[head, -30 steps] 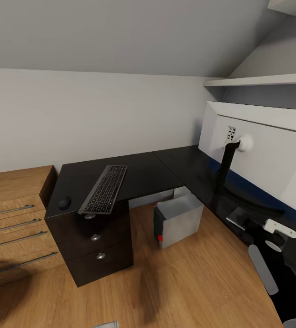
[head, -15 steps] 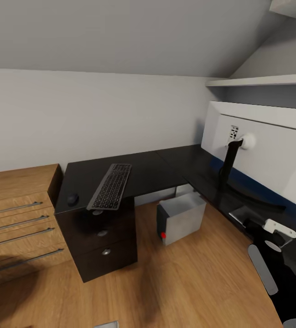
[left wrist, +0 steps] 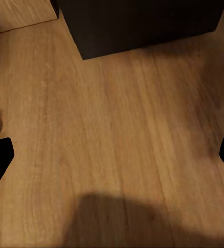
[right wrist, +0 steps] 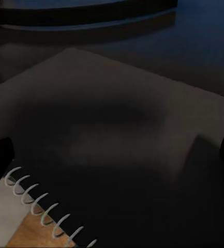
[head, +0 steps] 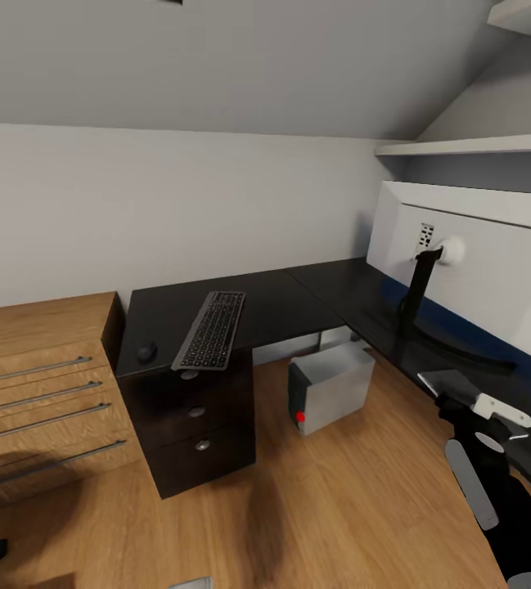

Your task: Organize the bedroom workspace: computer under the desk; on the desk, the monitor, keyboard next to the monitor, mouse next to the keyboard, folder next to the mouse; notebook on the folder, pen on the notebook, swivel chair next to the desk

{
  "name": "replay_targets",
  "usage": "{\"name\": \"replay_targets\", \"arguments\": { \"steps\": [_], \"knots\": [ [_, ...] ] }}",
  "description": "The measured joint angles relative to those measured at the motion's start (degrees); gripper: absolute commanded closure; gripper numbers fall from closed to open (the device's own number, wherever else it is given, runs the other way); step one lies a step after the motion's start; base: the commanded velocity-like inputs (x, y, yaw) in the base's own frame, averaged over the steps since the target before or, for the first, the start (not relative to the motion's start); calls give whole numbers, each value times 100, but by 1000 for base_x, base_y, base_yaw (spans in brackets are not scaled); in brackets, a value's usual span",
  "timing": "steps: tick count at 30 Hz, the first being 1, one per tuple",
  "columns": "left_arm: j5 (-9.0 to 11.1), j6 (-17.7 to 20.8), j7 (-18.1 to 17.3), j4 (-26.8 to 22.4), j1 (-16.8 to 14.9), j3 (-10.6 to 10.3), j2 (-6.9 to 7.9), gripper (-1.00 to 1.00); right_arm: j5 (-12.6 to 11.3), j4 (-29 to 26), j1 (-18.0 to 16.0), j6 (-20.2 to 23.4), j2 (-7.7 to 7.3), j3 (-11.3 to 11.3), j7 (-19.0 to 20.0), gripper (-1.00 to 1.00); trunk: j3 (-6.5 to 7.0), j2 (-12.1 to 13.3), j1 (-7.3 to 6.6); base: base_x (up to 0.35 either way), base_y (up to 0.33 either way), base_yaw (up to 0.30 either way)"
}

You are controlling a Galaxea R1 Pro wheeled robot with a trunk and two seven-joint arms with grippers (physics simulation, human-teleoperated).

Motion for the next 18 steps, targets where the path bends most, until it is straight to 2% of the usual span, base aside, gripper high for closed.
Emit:
{"name": "replay_targets", "arguments": {
  "steps": [18],
  "knots": [
    [7, 4, 0, -1, 0, 0, 0, -100, -7, 0, 0, -6, 0, 2, 3, -100, 0, 0, 0, -21, 20, 0]
  ]
}}
